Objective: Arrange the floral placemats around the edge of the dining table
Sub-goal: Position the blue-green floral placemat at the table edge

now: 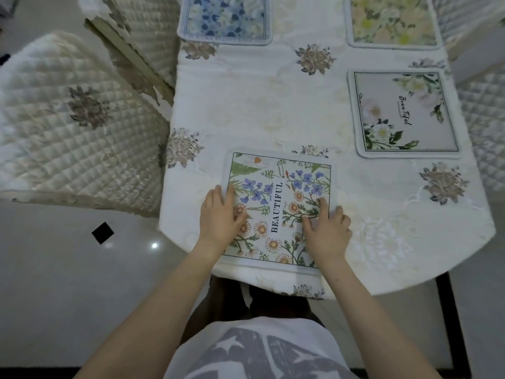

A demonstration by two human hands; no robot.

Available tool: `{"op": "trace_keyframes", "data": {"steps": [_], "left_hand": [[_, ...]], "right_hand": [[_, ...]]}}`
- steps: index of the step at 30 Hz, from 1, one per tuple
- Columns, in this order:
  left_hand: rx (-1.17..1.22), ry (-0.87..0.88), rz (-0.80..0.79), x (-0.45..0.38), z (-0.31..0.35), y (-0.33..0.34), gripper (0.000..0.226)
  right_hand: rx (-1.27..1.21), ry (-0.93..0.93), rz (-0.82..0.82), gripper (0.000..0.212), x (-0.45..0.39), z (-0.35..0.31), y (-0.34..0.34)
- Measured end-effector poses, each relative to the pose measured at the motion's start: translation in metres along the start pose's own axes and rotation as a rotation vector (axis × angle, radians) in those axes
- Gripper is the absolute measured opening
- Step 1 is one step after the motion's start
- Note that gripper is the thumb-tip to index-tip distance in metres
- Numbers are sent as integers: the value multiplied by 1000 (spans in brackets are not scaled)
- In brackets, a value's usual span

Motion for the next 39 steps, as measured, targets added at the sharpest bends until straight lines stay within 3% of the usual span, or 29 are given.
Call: {"op": "trace_keyframes", "data": {"steps": [9,19,26,30,39], "left_hand": [[233,25,57,-2,6,-2,57],[281,76,193,-13,-3,-13,47],[309,26,220,-45,-26,-22,51],[548,-158,198,-62,-43,-24,63],[623,-231,158,-73,-53,-22,53]], "right_hand": [[-241,0,49,56,2,-4,-1],[-380,-41,91,54,-4,-21,4],[-354,-114,100,51,-31,-64,11],[-343,-108,118,52,-46,-79,13],[-356,-110,135,47,-53,-87,16]]}}
Point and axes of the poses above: each hand's wrist, its own x-axis away from the middle knuckle, its own y-axis out of the palm, z = x × y, the point moved 1 cm from there along -x, towards the middle knuckle, and after that the axes turned 15 degrees about -x, right-handed, at the moved point
